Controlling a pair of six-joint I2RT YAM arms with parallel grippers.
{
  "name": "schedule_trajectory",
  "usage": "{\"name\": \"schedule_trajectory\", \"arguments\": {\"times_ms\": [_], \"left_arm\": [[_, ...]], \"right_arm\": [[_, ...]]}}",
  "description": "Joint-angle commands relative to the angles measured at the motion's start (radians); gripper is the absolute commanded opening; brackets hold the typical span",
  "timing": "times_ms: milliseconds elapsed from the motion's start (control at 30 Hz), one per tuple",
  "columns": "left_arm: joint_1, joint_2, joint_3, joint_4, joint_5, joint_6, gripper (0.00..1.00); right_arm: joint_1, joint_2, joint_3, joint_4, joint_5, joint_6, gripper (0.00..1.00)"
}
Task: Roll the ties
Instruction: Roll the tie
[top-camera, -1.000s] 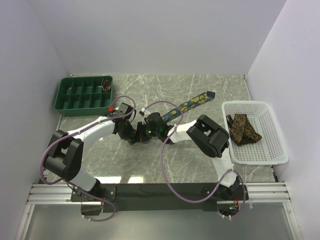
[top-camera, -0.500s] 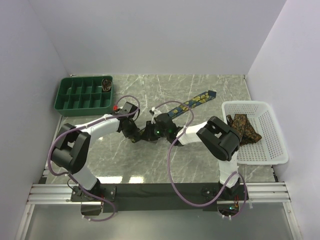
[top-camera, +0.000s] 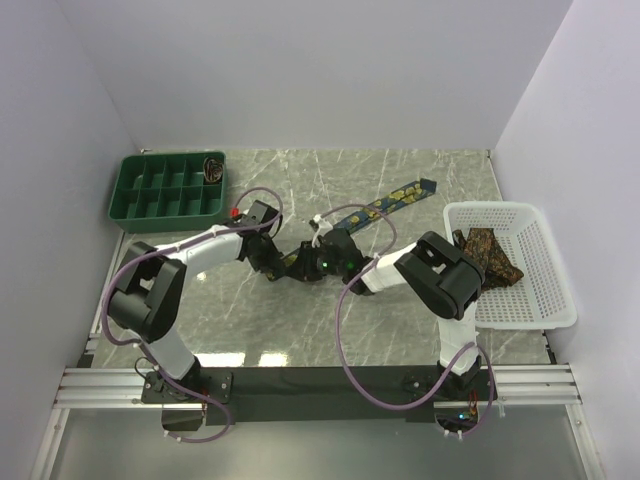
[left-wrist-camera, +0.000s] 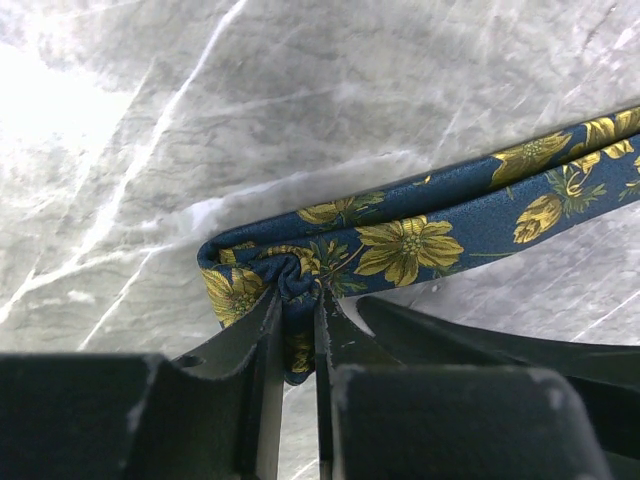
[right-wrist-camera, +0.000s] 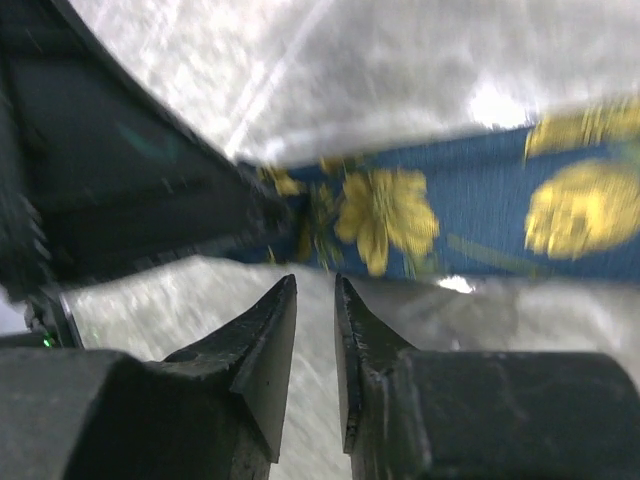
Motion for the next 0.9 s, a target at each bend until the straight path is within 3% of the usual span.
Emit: {"name": "schedule_trajectory", "arguments": {"times_ms": [0, 100, 133, 300, 400, 467, 600, 800, 867], "left_arm": [[-0.008, 0.065, -0.008, 0.004, 0.006, 0.005, 0.2], [-0.006, 0.073, 0.002, 0.01, 0.01, 0.004, 0.32], [-0.006, 0.074, 0.004, 0.012, 0.013, 0.004, 0.41], [-0.008, 0.087, 0.021, 0.015, 0.026, 0.004, 0.54], [-0.008, 0.087, 0.024, 0.015, 0.026, 0.001, 0.54], [-0.008, 0.087, 0.024, 0.015, 0.022, -0.006, 0.49], [-0.008, 0.085, 0.013, 0.041, 0.041, -0.013, 0.52], [-0.008, 0.088, 0.004, 0.064, 0.062, -0.022, 0.68], [-0.008, 0.091, 0.009, 0.066, 0.062, -0.024, 0.69]], "right_arm": [[0.004, -0.046, -0.042, 0.136, -0.007, 0.011, 0.3], [0.004, -0.046, -0.065, 0.174, 0.003, 0.014, 0.34], [0.004, -0.044, -0.071, 0.183, 0.004, 0.014, 0.34], [0.005, -0.05, -0.101, 0.255, 0.021, 0.025, 0.38], [0.005, -0.047, -0.095, 0.259, 0.044, 0.037, 0.39], [0.004, -0.046, -0.111, 0.283, 0.062, 0.06, 0.39], [0.005, -0.037, -0.119, 0.335, 0.082, 0.086, 0.41], [0.004, -0.021, -0.131, 0.375, 0.102, 0.11, 0.47], [0.005, -0.015, -0.131, 0.378, 0.115, 0.12, 0.48]]}}
